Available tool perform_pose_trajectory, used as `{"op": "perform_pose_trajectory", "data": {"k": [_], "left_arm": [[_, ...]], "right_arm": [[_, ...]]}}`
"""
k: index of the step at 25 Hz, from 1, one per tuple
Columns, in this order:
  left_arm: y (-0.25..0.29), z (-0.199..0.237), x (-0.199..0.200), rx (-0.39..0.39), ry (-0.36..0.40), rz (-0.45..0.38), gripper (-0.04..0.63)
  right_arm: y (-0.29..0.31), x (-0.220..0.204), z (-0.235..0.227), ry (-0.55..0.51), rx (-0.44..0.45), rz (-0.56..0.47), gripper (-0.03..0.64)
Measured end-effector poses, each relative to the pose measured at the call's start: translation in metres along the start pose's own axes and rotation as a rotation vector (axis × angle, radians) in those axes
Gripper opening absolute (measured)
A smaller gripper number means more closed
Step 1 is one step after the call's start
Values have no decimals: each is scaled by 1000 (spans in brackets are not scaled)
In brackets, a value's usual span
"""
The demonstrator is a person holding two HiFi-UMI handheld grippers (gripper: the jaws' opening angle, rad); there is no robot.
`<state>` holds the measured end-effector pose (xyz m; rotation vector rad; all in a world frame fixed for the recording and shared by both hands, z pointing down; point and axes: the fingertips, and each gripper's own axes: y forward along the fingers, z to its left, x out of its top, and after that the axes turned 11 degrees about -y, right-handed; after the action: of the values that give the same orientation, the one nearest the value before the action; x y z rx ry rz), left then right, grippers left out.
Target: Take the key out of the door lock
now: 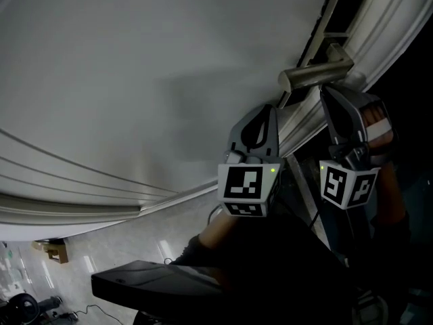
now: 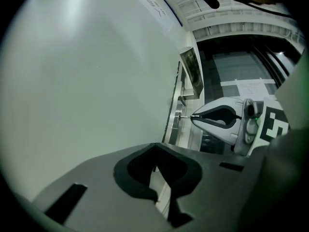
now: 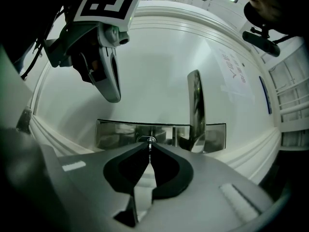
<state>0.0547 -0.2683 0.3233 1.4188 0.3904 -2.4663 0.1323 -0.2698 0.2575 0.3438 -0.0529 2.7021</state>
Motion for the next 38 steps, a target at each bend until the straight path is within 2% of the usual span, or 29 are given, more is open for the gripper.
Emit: {"op": "perform_pose_trajectory", "data": {"k": [38], "left_arm": [[2,-4,-9,-29,-23,7,0]], "right_arm": [[-1,-5,7,8,-2,19,12]]}}
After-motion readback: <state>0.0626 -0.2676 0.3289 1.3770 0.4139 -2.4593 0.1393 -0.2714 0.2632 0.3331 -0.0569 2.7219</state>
